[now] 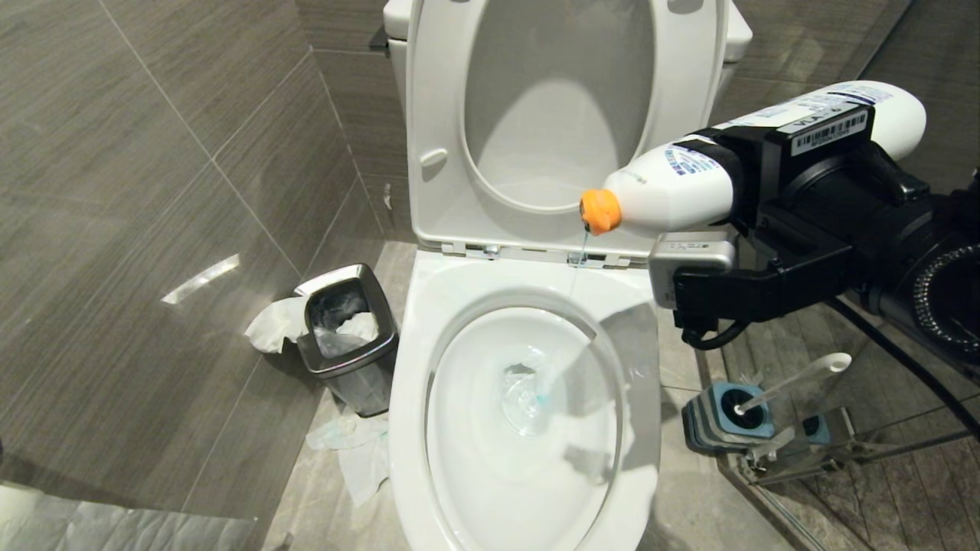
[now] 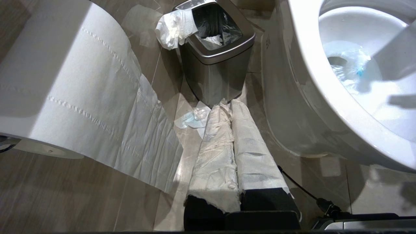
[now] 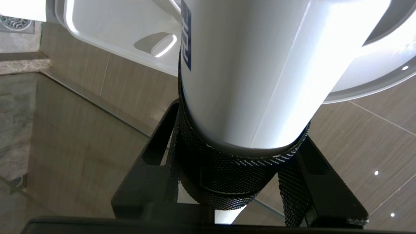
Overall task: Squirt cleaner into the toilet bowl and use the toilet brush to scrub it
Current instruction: Pour in the cleaning agent
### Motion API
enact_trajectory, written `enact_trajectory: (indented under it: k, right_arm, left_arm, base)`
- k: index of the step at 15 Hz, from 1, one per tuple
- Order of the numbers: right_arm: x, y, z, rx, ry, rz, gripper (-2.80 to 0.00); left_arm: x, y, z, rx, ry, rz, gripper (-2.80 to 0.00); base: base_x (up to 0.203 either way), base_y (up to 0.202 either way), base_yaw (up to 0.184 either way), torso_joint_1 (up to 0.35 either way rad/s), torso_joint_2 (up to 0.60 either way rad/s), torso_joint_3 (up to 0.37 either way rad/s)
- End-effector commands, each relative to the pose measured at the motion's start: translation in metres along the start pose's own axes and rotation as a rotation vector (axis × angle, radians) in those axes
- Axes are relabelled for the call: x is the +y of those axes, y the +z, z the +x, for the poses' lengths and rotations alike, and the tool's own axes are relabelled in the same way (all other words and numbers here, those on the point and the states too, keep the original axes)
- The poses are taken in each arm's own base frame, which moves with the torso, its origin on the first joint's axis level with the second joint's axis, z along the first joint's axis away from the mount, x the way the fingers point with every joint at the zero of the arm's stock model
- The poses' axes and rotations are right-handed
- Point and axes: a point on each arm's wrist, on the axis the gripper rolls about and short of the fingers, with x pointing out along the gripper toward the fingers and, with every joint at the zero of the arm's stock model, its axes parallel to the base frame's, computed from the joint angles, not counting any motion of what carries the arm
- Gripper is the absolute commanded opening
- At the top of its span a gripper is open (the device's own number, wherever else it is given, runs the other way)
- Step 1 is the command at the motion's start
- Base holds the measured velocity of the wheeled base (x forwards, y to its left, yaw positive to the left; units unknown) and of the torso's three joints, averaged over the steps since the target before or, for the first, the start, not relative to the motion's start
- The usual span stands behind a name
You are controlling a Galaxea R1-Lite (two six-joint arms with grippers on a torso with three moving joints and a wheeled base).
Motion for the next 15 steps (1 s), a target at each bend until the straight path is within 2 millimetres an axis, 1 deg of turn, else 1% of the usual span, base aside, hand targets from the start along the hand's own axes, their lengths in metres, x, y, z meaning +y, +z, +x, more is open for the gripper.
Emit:
enact_trajectory:
  k: [1, 15]
  right_arm:
    - [-0.001, 0.001, 0.002, 0.004, -0.002, -0.008, -2.8]
    - [-0.01, 0.015, 0.022, 0.0, -0.02, 0.018, -2.8]
  left_arm:
    - [0.0, 0.0, 0.0, 0.002, -0.001, 0.0, -2.8]
    - [0.0, 0.0, 0.0, 0.002, 0.0, 0.0, -2.8]
  base:
    - [0.0, 0.0, 0.0, 0.0, 0.0, 0.0]
    - [0.0, 0.0, 0.0, 0.0, 0.0, 0.0]
